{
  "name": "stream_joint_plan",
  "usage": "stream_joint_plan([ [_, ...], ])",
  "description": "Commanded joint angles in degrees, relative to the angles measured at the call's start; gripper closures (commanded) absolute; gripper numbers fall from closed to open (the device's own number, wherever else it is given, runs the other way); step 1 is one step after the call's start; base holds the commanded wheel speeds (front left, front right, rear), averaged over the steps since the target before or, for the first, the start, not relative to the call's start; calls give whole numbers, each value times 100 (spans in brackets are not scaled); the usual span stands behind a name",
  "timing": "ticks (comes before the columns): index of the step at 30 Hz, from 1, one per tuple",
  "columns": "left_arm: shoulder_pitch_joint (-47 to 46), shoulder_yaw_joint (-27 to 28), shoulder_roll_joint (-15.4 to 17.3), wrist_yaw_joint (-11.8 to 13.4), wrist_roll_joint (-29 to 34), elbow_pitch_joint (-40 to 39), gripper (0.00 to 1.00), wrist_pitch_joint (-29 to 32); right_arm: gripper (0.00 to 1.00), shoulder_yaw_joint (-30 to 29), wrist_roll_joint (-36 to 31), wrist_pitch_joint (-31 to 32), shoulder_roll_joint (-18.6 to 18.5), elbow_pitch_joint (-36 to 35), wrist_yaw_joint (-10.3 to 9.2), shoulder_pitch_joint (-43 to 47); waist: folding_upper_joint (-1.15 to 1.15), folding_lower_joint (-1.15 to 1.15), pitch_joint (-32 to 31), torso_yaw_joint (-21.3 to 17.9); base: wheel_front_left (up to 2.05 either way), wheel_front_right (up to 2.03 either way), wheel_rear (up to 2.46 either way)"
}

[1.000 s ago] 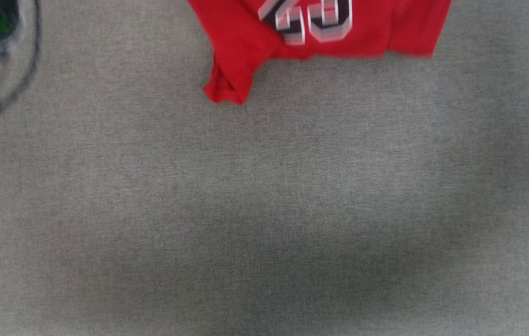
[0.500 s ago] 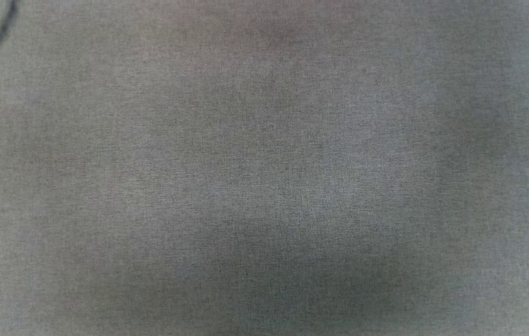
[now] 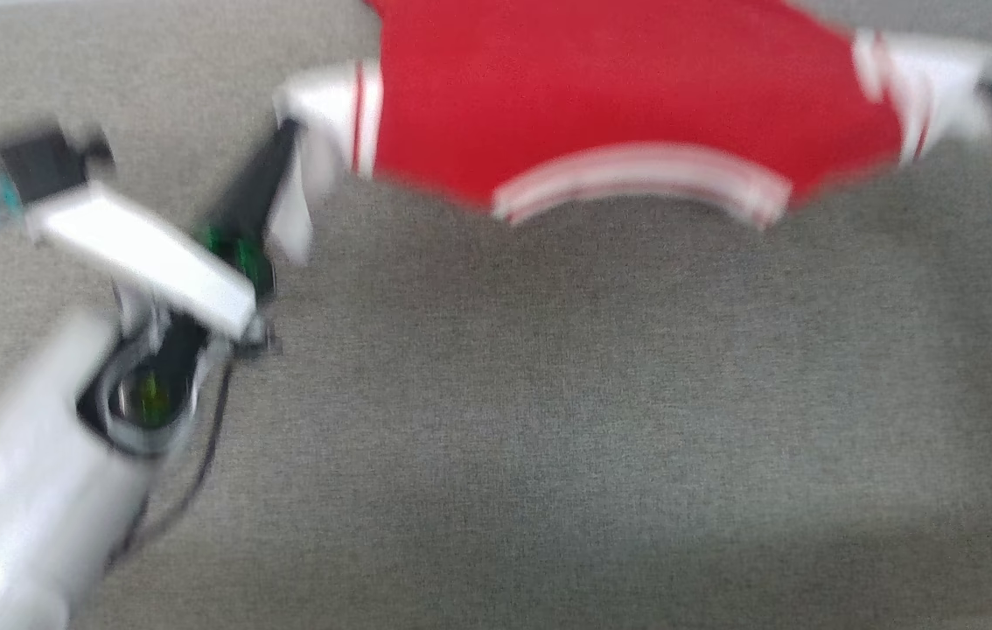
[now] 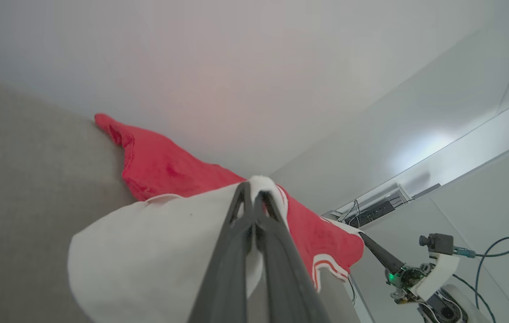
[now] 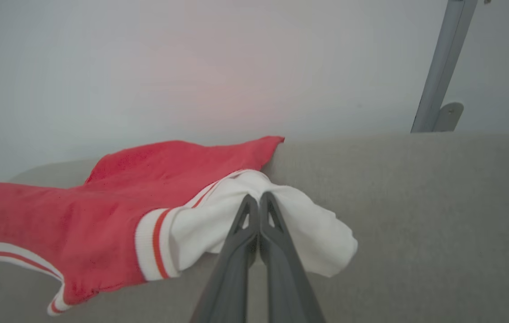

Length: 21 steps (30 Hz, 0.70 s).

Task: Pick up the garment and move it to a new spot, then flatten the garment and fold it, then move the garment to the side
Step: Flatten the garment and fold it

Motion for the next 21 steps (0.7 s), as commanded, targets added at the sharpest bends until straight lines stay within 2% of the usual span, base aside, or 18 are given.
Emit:
stream_joint_plan([
  [1,404,-31,137,13,-105,-250,100,-55,100,40,144,139,-171,-333,-2,476,0,0,-127,3,0,0,0],
  [6,1762,-180,519,13,-265,-945,100,-130,100,-154,734,446,-774,-1498,-2,2161,0,0,-269,40,0,0,0],
  [10,2494,-420,770,13,-169,-1389,100,-62,100,-630,1099,344,-1063,-2193,-1,3451,0,0,-343,166,0,0,0],
  [11,2785,-537,905,13,-101,-1563,100,-35,100,-877,1245,318,-1157,-2545,-1,4107,0,0,-366,231,0,0,0],
  [15,3252,-675,1142,13,-84,-2028,100,-23,100,-1321,1386,319,-1244,-3239,-1,5344,0,0,-352,337,0,0,0],
  [21,3856,-734,1496,13,-15,-2684,100,-189,100,-2031,1583,461,-1133,-4211,-1,6868,0,0,-284,410,0,0,0],
])
